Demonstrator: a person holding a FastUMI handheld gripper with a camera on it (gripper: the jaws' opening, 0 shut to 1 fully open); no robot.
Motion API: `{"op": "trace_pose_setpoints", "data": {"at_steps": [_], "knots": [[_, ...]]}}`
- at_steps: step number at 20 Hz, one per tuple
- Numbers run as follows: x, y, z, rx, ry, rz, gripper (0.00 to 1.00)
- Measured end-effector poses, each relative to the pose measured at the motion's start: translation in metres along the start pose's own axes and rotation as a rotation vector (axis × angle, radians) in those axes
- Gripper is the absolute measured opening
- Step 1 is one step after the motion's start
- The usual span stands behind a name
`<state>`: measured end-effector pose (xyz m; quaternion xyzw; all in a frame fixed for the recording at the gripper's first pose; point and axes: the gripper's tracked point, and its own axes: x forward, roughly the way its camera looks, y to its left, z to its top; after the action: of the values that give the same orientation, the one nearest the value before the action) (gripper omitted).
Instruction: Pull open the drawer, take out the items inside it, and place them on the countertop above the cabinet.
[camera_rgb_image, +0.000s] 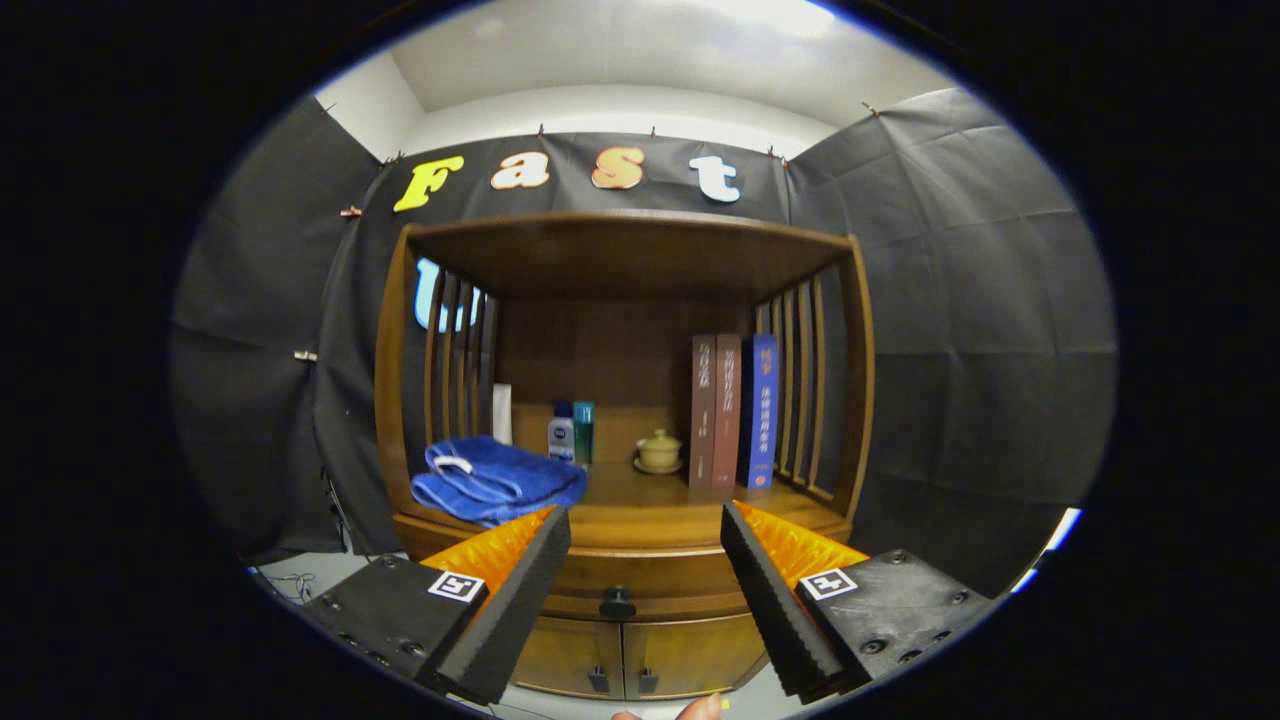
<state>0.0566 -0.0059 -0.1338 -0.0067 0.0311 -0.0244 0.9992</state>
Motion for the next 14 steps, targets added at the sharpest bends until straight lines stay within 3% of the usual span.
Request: {"op": "trace_pose_setpoints", "data": {"at_steps": [6, 14], "knots": [[0.052, 0.019, -0.093, 0.016, 0.08, 0.038, 0.99], [0.078, 0.023, -0.152, 0.039, 0.184, 0.04, 0.95]]}}
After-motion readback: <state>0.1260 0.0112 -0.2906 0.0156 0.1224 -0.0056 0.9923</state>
